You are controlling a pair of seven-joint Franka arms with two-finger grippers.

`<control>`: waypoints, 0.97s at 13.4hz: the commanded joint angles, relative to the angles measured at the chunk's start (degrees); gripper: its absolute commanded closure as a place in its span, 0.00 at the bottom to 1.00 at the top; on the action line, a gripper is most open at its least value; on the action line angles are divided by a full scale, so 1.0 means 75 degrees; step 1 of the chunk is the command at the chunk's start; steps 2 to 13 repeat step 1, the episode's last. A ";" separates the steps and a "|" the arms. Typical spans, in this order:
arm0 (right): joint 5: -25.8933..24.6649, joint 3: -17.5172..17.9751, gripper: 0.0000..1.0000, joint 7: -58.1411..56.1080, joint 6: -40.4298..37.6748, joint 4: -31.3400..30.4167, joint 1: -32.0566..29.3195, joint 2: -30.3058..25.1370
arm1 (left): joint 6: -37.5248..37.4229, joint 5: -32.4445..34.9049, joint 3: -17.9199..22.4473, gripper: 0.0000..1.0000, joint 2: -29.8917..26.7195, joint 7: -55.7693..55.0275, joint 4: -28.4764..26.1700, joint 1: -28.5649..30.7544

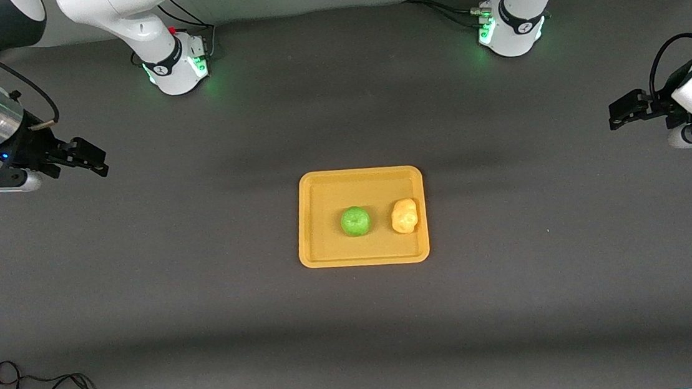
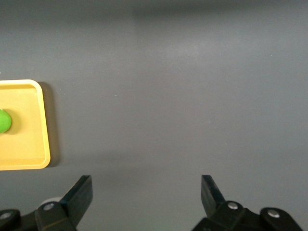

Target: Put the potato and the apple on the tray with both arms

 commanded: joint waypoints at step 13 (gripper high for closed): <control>0.0138 0.0089 0.00 -0.0265 -0.0278 0.0233 -0.0178 -0.0004 | 0.0059 0.0097 0.0042 0.00 0.0020 -0.0036 0.0095 -0.0089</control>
